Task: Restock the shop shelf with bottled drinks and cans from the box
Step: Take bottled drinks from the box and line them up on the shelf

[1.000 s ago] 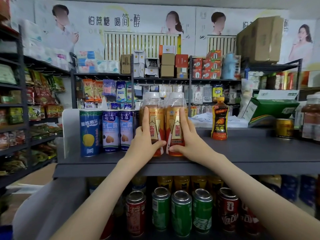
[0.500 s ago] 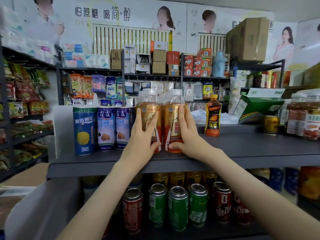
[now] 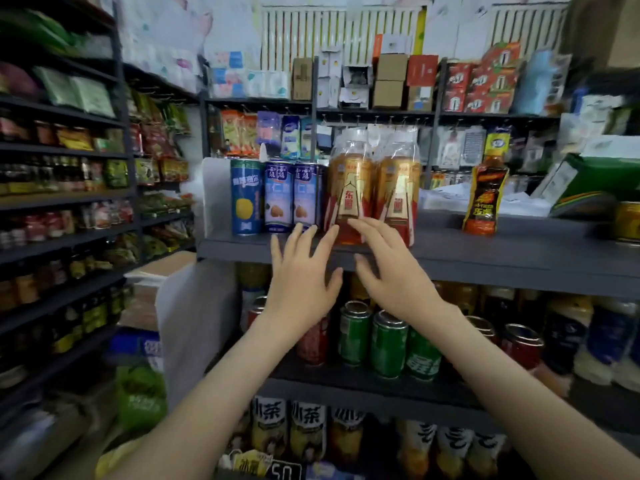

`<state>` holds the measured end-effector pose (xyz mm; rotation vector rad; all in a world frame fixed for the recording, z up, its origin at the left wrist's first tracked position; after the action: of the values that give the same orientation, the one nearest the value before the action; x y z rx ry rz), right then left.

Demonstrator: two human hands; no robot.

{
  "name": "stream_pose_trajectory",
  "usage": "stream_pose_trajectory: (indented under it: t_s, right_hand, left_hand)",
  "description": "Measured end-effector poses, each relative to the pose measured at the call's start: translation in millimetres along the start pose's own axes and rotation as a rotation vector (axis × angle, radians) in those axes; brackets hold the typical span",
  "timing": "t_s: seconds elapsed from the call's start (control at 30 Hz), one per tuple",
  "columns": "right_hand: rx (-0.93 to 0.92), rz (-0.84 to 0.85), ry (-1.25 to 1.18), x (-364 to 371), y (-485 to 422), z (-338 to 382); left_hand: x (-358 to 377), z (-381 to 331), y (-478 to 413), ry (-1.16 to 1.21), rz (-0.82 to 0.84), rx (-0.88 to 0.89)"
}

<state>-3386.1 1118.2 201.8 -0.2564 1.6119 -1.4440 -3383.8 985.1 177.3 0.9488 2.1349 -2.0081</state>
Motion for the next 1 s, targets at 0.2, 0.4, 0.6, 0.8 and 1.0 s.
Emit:
stream_pose_trajectory:
  t_s: [0.2, 0.4, 0.6, 0.8, 1.0]
  right_hand:
    - [-0.054, 0.143, -0.271, 47.0, 91.5, 65.8]
    - [-0.008, 0.527, -0.473, 137.2, 187.6, 157.8]
    - [-0.072, 0.763, -0.574, 214.7, 237.7, 268.8]
    - [-0.157, 0.913, -0.561, 311.3, 263.6, 376.9]
    - [-0.166, 1.086, -0.501, 400.9, 292.4, 446.6]
  left_hand:
    - [-40.6, 18.7, 117.3, -0.014, 0.079, -0.167]
    - [-116.9, 82.9, 270.7, -0.267, 0.287, -0.415]
    - [-197.2, 147.3, 382.4, -0.425, 0.393, -0.665]
    - [-267.1, 222.2, 468.5, -0.460, 0.461, -0.900]
    - [-319.9, 303.2, 534.9, -0.503, 0.559, -1.065]
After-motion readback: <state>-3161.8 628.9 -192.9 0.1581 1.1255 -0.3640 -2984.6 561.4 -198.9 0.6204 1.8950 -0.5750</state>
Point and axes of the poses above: each hand's wrist, its own y-axis away from the middle knuckle, its own x-axis out of the palm, z = x × y, the point moved 5 cm from there along -y, towards the middle knuckle, and after that the axes turned 10 degrees about -z, right-handed, at the moved point
